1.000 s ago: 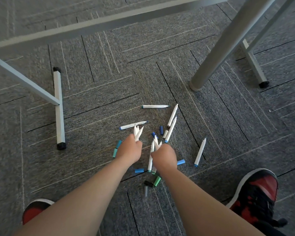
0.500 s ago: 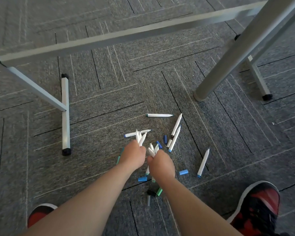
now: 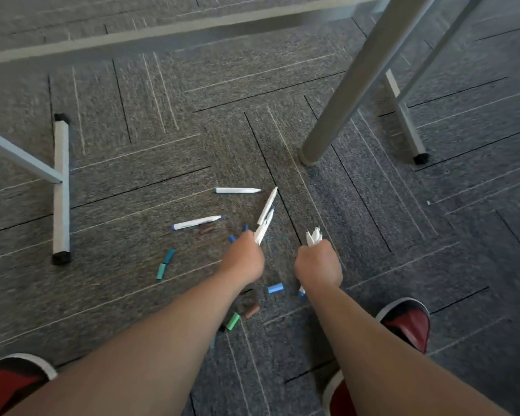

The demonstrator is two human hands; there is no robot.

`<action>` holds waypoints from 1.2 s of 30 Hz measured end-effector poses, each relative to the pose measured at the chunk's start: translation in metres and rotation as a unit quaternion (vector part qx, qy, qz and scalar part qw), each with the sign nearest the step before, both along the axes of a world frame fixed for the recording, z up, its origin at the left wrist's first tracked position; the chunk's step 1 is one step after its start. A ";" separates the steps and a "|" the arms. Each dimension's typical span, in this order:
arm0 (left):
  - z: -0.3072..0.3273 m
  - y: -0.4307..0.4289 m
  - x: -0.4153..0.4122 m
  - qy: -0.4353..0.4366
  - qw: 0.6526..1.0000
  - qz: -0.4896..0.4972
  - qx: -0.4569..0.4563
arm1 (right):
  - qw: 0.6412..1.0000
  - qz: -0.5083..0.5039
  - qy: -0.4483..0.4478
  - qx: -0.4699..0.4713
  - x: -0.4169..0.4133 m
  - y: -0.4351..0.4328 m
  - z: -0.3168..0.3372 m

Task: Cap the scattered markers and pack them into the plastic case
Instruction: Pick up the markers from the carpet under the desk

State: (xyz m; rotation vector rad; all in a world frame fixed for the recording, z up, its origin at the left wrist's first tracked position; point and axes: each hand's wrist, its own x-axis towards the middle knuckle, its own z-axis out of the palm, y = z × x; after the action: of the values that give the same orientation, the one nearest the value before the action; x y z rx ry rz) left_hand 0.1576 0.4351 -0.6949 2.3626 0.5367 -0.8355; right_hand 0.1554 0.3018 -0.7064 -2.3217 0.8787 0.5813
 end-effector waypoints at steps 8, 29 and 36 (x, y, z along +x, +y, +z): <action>-0.007 -0.016 0.008 -0.051 0.995 -0.010 0.085 | 0.999 0.016 0.043 0.012 -0.008 -0.019 -0.013; -0.029 -0.024 0.026 -0.088 0.978 -0.125 0.143 | 0.998 0.044 0.023 0.050 0.039 -0.011 -0.024; -0.012 0.017 0.048 -0.132 0.983 -0.012 0.125 | 0.996 0.068 0.029 0.051 0.068 0.009 -0.021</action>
State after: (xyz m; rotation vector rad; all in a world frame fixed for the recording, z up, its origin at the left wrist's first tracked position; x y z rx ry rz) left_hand 0.2055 0.4521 -0.7072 2.6595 0.5282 -0.4747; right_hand 0.2230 0.3108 -0.7277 -2.2943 0.7030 0.7380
